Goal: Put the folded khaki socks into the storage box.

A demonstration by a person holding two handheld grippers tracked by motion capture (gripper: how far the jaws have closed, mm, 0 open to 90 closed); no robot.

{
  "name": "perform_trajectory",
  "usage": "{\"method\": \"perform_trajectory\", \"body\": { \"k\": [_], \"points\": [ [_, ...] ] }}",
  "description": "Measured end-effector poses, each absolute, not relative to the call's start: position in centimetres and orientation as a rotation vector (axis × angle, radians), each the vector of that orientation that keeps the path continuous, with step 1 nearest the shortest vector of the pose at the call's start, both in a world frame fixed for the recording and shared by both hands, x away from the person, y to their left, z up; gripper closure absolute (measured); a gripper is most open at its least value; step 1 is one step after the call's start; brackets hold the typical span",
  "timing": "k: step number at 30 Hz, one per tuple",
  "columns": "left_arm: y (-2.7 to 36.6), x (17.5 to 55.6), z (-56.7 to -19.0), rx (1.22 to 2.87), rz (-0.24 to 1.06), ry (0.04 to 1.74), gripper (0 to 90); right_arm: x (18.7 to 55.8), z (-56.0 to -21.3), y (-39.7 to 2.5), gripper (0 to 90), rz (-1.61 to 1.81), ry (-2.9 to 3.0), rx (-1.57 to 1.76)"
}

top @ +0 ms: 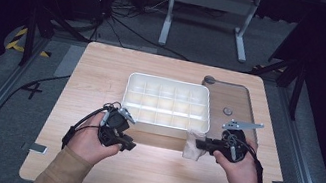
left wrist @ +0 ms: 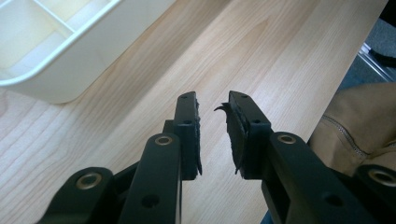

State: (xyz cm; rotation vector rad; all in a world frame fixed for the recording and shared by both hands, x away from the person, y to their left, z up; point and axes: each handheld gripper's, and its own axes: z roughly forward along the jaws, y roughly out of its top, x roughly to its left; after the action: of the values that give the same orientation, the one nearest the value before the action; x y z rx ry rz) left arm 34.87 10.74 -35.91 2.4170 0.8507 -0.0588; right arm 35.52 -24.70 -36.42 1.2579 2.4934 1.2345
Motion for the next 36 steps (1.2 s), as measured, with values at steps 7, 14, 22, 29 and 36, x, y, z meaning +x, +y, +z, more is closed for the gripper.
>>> {"method": "perform_trajectory", "body": {
  "k": [7,14,22,29,36],
  "points": [
    [11.6,35.1,-35.9,2.409,-0.048,0.877,74.0,36.5,-35.3,-25.2,75.8,1.204,2.482,1.261],
    [12.6,35.2,-35.8,2.388,-0.039,0.92,73.9,38.0,-33.8,-25.3,75.8,1.132,2.521,1.234],
    [13.5,35.3,-35.9,2.368,-0.037,0.978,73.9,39.5,-32.3,-25.0,75.7,1.014,2.546,1.163],
    [14.0,35.1,-35.9,2.355,-0.041,0.993,73.4,41.3,-31.5,-24.2,75.7,0.877,2.583,1.125],
    [14.6,34.8,-35.9,2.346,-0.04,1.005,72.5,42.7,-31.0,-23.9,75.6,0.811,2.592,1.095]
  ]
}}
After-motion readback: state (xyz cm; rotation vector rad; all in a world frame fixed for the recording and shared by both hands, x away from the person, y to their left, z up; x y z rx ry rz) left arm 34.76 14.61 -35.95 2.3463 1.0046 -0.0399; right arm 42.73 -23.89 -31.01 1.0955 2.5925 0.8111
